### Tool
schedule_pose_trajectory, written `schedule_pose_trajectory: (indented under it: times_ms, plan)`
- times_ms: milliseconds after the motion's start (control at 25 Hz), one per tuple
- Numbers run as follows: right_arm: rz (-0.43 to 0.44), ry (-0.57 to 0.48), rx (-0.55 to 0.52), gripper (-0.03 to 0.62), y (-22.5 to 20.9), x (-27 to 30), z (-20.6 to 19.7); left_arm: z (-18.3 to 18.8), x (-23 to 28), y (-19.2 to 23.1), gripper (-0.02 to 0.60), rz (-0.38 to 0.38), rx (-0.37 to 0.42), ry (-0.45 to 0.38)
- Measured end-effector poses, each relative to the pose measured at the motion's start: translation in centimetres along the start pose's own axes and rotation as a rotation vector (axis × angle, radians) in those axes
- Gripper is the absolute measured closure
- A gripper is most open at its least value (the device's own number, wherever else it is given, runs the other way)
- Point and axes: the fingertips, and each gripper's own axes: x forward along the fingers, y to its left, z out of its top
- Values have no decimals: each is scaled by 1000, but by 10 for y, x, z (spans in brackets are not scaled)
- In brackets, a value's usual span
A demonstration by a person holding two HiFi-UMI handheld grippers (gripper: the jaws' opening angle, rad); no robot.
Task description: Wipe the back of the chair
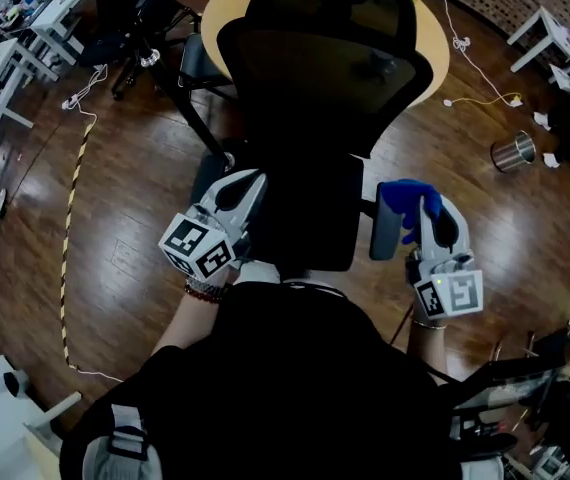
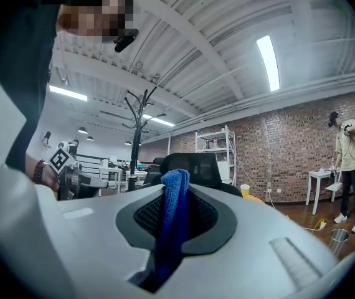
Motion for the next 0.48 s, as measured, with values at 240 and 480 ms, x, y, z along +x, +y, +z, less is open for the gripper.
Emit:
schedule_pose_trajectory:
  times_ms: [240, 480]
  plan:
    - [-43, -41, 31, 556, 18, -12, -2, -14, -11, 15, 575, -25, 13, 45]
    - [-59, -81, 33, 556, 22, -29, -11, 12, -9, -20, 575, -108, 61, -26]
